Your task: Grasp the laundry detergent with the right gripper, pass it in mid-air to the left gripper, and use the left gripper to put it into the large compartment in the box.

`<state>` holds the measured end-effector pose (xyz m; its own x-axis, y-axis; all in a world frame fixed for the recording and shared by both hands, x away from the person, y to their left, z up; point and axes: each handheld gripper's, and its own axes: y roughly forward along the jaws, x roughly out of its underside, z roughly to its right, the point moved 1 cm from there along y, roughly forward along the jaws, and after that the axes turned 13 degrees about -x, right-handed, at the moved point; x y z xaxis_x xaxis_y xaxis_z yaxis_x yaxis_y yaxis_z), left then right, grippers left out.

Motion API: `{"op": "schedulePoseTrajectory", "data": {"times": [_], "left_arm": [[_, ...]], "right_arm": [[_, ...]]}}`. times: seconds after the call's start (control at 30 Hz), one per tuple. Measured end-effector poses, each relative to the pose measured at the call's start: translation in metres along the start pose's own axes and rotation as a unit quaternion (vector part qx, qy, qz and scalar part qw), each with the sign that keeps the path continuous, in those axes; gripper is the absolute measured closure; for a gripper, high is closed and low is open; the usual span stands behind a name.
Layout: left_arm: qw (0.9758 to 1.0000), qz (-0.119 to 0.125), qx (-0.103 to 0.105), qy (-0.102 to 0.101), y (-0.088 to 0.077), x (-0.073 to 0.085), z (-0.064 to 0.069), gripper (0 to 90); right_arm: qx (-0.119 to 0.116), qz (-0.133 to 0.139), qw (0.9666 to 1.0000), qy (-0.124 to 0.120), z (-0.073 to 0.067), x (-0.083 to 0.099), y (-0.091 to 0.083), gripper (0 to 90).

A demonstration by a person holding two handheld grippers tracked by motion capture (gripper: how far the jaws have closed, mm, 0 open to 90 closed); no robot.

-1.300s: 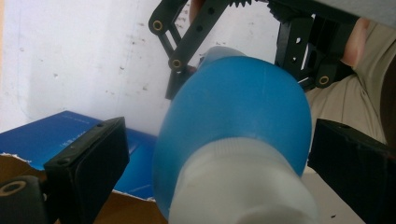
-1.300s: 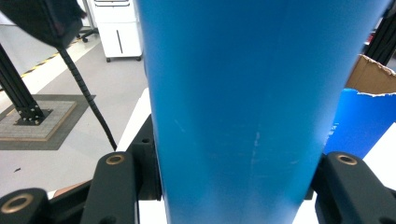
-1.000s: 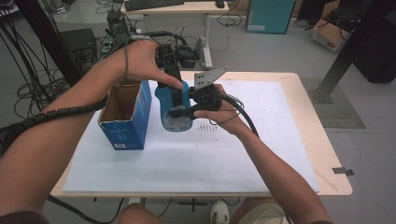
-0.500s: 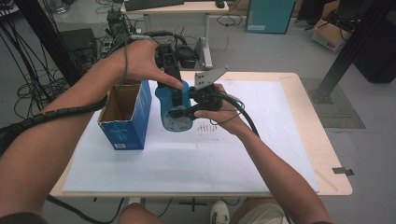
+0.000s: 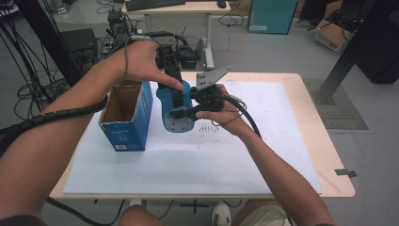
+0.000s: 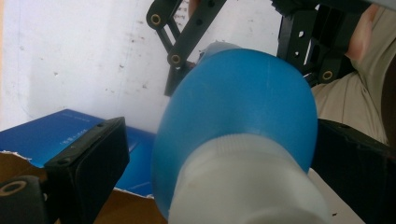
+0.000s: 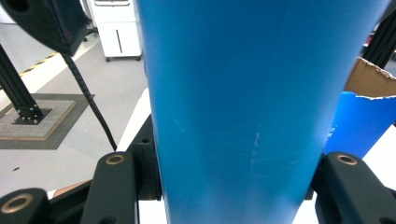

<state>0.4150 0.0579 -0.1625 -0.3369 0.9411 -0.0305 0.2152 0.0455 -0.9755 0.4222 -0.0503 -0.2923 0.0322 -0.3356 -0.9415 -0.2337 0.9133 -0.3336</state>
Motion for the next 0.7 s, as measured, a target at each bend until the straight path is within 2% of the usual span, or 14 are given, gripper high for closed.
{"op": "schedulePoseTrajectory", "data": {"times": [0.17, 0.27, 0.37, 0.4, 0.43, 0.47, 0.53, 0.57, 0.7], "left_arm": [[1.0000, 0.002, -0.004, 0.004, -0.0007, -0.0001, -0.0003, 5.7], [1.0000, 0.000, 0.003, 0.000, -0.0004, -0.0005, 0.0000, 5.8], [1.0000, 0.000, 0.002, 0.000, 0.0008, -0.0006, 0.0004, 6.0], [0.9998, 0.007, 0.003, -0.019, 0.0023, -0.0005, 0.0030, 6.1], [0.9998, 0.007, 0.002, -0.017, 0.0026, -0.0005, 0.0030, 6.3], [0.9999, 0.006, 0.003, -0.016, 0.0028, -0.0005, 0.0028, 6.6], [0.9998, 0.007, 0.004, -0.017, 0.0036, -0.0003, 0.0031, 7.4], [0.9999, 0.007, -0.003, -0.012, 0.0042, 0.0000, 0.0029, 8.4], [0.9999, 0.008, 0.004, -0.013, 0.0031, -0.0008, 0.0029, 11.9]], "right_arm": [[0.000, 0.002, 1.0000, -0.003, 0.0002, -0.0004, -0.0001, 44.5], [-0.001, 0.003, 1.0000, -0.003, 0.0002, -0.0003, -0.0003, 44.5], [-0.001, 0.002, 1.0000, -0.003, 0.0000, -0.0002, -0.0007, 44.4], [-0.001, 0.002, 1.0000, -0.003, 0.0000, -0.0002, -0.0008, 44.4], [0.003, 0.003, 0.9999, -0.016, 0.0020, -0.0003, -0.0012, 44.4], [0.000, 0.007, 0.9999, -0.009, 0.0009, -0.0007, -0.0009, 44.4], [0.005, 0.001, 0.9998, -0.021, 0.0028, -0.0002, -0.0017, 44.4], [0.005, 0.000, 0.9998, -0.022, 0.0030, -0.0001, -0.0019, 44.4], [0.006, 0.000, 0.9997, -0.024, 0.0032, 0.0002, -0.0022, 44.4]]}}
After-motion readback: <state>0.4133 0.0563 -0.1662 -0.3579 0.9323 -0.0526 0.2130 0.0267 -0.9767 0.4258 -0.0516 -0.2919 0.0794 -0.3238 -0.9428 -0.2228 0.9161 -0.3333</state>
